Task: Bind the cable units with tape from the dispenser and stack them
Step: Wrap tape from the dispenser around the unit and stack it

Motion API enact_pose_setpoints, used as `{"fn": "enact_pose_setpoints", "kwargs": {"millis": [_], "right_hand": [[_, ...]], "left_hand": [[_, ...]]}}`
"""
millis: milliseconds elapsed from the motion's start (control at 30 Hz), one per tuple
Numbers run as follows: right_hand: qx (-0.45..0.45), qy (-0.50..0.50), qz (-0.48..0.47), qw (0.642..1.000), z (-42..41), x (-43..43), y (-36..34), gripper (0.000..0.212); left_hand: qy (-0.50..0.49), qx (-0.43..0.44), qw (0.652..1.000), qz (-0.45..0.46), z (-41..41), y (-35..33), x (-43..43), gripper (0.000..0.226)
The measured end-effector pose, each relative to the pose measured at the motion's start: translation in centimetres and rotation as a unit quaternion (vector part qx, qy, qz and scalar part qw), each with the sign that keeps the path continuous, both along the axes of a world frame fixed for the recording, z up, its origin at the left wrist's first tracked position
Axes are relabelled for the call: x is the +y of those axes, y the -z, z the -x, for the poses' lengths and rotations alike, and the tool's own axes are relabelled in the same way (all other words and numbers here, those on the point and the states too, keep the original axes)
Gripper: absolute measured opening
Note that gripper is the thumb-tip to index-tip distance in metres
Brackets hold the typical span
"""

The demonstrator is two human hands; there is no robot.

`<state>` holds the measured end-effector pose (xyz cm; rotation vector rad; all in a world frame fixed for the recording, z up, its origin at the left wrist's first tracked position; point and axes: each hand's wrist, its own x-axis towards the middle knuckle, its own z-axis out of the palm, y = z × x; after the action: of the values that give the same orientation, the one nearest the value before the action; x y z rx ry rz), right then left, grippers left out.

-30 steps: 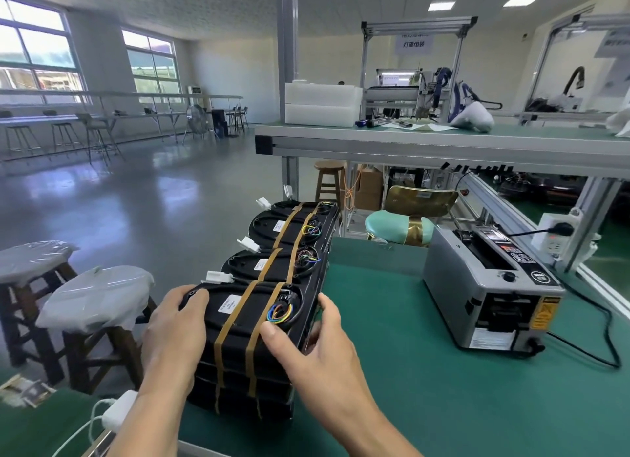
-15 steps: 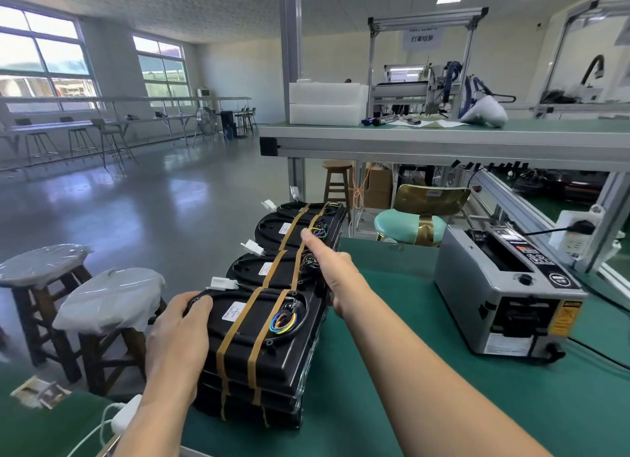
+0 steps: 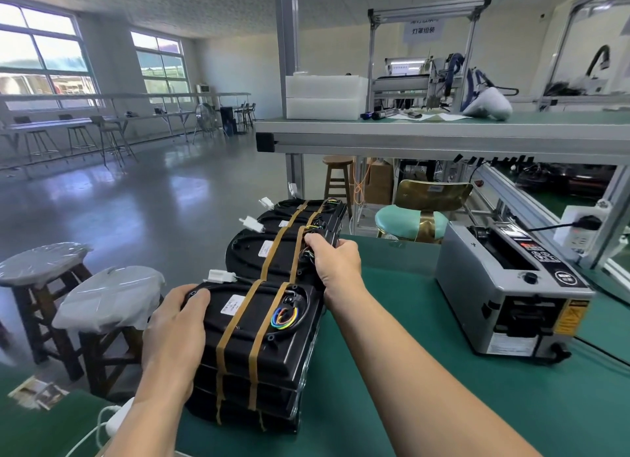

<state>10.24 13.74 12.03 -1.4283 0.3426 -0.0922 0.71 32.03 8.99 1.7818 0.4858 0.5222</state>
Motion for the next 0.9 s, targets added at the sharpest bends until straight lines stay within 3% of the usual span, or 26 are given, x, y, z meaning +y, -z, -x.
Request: {"fn": "enact_pose_setpoints", "kwargs": {"millis": [100, 333, 433, 667, 800, 900], "right_hand": [[-0.018, 0.004, -0.002, 1.000, -0.6, -0.4, -0.5, 0.047], [-0.036, 0.002, 0.044, 0.998, -1.2, -0.7, -0.4, 0.059], [-0.022, -0.016, 0.050, 0.998, -1.1, -0.6, -0.2, 0.074], [0.012, -0.072, 0.008, 0.997, -0.4, -0.5, 0.5, 0.083], [-0.020, -0.048, 0.041, 0.998, 0.5, -0.9, 1.0, 0.082], [-0.070, -0.041, 0.046, 0.996, 2.1, -1.4, 1.2, 0.082]], "left_hand": [[0.011, 0.012, 1.000, 0.000, -0.9, -0.2, -0.3, 0.034], [-0.004, 0.037, 0.999, -0.017, -2.3, -0.8, -0.7, 0.040], [-0.046, 0.048, 0.998, -0.025, -2.3, -0.7, -0.5, 0.042], [-0.049, 0.005, 0.994, 0.103, -2.7, -0.2, -0.9, 0.024], [-0.060, -0.038, 0.991, 0.110, -2.5, 0.3, -1.0, 0.044], [-0.084, -0.061, 0.993, 0.056, -2.1, 0.6, -1.2, 0.053]]}}
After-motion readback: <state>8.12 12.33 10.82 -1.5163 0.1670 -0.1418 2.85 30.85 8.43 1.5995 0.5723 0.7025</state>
